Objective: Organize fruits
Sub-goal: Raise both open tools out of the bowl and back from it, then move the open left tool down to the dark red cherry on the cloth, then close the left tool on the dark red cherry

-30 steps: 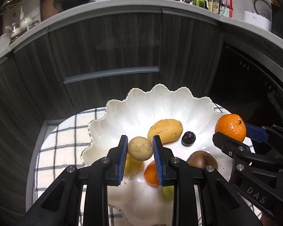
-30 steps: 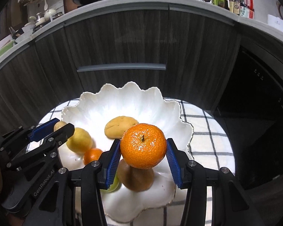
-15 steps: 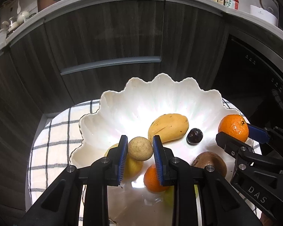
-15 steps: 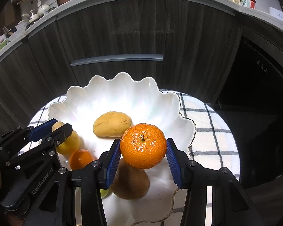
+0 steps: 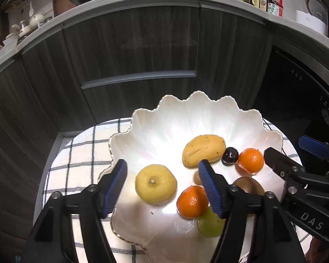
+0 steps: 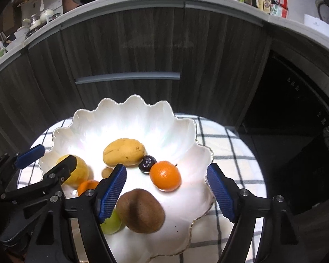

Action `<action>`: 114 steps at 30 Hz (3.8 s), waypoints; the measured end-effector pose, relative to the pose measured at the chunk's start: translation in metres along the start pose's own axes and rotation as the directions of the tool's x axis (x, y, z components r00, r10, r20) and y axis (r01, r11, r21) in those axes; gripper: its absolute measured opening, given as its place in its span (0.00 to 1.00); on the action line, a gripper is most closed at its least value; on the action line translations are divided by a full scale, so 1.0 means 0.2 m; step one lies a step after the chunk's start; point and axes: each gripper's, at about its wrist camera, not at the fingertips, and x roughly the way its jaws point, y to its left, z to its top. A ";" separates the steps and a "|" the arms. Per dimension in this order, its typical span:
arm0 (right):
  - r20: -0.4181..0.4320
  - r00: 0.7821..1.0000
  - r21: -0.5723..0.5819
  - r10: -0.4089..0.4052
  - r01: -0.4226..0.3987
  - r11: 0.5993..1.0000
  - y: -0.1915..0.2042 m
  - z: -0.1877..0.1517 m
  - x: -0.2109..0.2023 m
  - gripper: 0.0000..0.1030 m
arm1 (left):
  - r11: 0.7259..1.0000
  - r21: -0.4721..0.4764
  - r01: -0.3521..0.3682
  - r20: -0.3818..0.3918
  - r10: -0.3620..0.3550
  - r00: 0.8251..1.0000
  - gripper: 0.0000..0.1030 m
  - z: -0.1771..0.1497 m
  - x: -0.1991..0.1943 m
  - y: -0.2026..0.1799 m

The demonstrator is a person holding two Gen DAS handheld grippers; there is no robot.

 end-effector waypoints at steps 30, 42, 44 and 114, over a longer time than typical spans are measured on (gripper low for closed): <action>0.044 0.998 0.103 -0.044 0.040 0.994 -0.01 -0.35 -0.49 0.82 | 0.994 -0.049 -0.101 0.099 0.105 0.990 0.95 -0.31 -0.56 0.06; -0.041 0.998 0.105 -0.057 0.061 0.993 -0.05 -0.61 -0.47 0.82 | 0.996 -0.036 -0.075 0.032 0.077 0.997 0.82 -0.59 -0.51 0.00; -0.055 0.997 0.102 -0.060 0.065 0.993 -0.05 -0.64 -0.46 0.82 | 0.997 -0.039 -0.073 0.017 0.074 0.997 0.81 -0.63 -0.49 -0.01; -0.150 0.981 -0.061 0.123 -0.133 0.989 0.29 -0.87 -0.39 0.82 | 0.983 -0.057 -0.173 -0.120 0.165 0.979 0.27 -1.05 -0.51 0.20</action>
